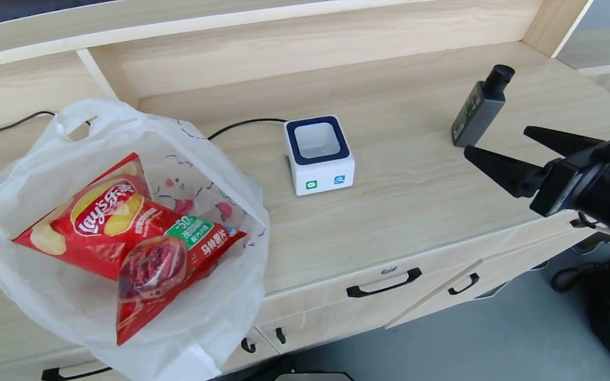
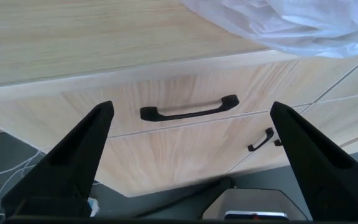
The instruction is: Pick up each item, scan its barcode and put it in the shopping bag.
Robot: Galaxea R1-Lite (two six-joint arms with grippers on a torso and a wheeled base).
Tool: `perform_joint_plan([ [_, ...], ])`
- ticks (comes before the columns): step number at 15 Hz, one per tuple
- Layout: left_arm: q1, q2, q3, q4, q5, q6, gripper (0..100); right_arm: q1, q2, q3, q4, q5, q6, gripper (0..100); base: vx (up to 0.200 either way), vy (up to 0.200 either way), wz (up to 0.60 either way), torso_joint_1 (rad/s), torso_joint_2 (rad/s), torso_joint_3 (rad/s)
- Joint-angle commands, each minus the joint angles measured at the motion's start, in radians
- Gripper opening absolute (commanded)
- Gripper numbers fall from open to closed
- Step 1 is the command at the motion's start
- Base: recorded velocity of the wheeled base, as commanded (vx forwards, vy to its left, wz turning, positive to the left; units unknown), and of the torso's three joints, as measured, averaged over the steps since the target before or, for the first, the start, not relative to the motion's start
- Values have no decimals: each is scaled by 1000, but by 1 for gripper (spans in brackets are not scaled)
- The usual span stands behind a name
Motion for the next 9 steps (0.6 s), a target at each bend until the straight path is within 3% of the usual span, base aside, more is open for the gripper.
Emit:
perform_joint_plan([
  [1,0,2,0,0,0,0,100,-58,1,-6,0,1,3,100,0,0,0,0,0,0],
  [5,0,2,0,0,0,0,100,-93,57,-35,-5,20,74,100,0,0,0,0,0,0],
  [9,0,2,0,0,0,0,100,-152,40,36,-6,20,83,100,0,0,0,0,0,0],
])
